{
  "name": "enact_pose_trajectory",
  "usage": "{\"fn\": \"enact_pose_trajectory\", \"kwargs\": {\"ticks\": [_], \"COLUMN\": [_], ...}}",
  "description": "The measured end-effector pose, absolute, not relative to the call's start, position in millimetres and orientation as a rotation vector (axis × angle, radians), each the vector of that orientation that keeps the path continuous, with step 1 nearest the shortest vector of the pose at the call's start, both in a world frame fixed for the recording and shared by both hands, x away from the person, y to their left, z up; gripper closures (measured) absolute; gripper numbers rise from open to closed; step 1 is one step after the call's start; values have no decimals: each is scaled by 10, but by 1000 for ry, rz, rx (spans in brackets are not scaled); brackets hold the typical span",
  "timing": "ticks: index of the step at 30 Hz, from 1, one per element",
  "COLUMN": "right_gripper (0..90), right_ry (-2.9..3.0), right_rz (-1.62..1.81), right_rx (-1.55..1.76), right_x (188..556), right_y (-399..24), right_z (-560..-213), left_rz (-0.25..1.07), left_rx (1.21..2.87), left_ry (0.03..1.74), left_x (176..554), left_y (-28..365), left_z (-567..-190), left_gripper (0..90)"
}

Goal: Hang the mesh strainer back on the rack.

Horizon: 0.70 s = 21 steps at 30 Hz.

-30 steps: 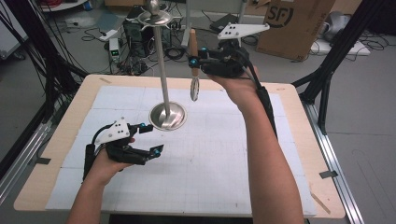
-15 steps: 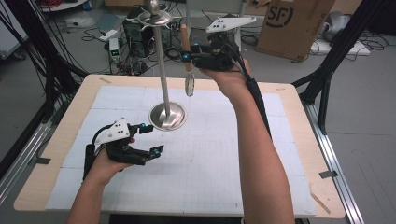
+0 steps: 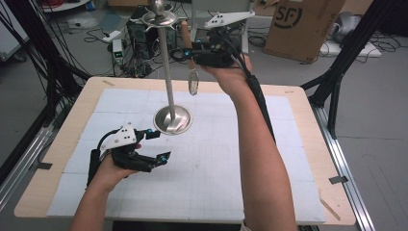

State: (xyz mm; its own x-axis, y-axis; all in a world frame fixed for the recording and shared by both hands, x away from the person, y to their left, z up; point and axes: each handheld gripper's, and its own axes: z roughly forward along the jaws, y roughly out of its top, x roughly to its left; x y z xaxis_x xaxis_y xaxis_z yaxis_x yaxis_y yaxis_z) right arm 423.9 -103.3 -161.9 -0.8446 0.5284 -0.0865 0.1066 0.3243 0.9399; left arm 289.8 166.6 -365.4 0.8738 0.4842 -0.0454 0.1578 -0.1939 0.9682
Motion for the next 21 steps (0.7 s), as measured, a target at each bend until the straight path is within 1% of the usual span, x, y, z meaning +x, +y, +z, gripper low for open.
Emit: {"fn": "enact_pose_trajectory", "kwargs": {"ticks": [9,21], "right_gripper": [683,684], "right_ry": [2225,2220], "right_rz": [1501,1541], "right_rx": [573,564], "right_x": [4291,4297], "right_y": [-927,-918], "right_z": [-1638,-1637], "left_rz": [298,296], "left_rx": [1764,1759], "left_ry": [491,500], "left_x": [2903,2915], "left_y": [1661,1675], "left_z": [-3672,-3681], "left_gripper": [202,202]}}
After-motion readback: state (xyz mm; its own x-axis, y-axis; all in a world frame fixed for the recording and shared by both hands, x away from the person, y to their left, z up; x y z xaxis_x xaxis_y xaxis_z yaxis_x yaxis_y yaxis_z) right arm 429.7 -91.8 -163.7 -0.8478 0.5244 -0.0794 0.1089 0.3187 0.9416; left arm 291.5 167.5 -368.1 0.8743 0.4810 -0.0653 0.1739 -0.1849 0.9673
